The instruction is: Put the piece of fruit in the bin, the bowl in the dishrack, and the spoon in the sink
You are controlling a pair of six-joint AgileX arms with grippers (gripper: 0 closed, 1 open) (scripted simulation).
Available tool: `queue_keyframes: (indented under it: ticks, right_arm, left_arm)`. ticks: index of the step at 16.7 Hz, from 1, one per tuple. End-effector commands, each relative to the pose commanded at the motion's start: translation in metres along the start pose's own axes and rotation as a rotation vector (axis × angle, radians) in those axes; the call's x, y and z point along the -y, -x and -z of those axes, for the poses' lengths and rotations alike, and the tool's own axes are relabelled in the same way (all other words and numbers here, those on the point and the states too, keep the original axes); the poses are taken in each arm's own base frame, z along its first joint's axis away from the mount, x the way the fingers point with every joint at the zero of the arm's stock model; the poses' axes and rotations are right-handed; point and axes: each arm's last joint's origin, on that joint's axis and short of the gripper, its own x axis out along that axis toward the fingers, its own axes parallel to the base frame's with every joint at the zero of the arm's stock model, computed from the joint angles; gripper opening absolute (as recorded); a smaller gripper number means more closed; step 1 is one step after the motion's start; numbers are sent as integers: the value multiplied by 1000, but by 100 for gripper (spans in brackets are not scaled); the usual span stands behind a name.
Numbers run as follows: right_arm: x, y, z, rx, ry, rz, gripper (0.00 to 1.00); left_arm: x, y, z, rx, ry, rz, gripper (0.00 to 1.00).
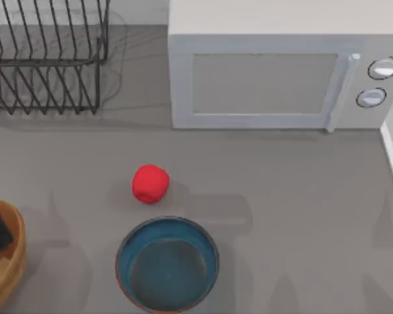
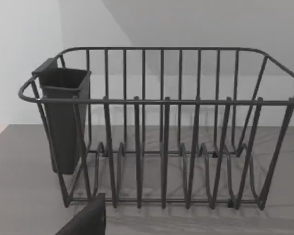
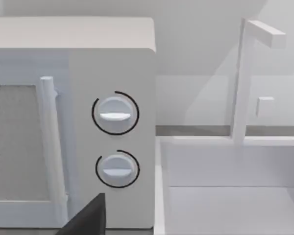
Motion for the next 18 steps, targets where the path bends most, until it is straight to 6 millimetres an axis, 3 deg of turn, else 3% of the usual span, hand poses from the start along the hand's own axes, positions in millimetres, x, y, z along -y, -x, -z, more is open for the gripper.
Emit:
queue_keyframes:
  ticks: [5, 10, 15, 18]
  right_arm:
    - [0, 0, 0, 0, 0, 0, 100]
    - [0, 0, 0, 0, 0, 0, 100]
    - [0, 0, 0, 0, 0, 0, 100]
    - [0, 0, 0, 0, 0, 0, 100]
  left_arm:
    - [2, -1, -11, -43, 8, 19, 100]
    - [12, -16, -57, -270, 29, 101, 100]
    - [41, -73, -103, -639, 21, 197, 100]
    - [71, -124, -112, -884, -13, 241, 100]
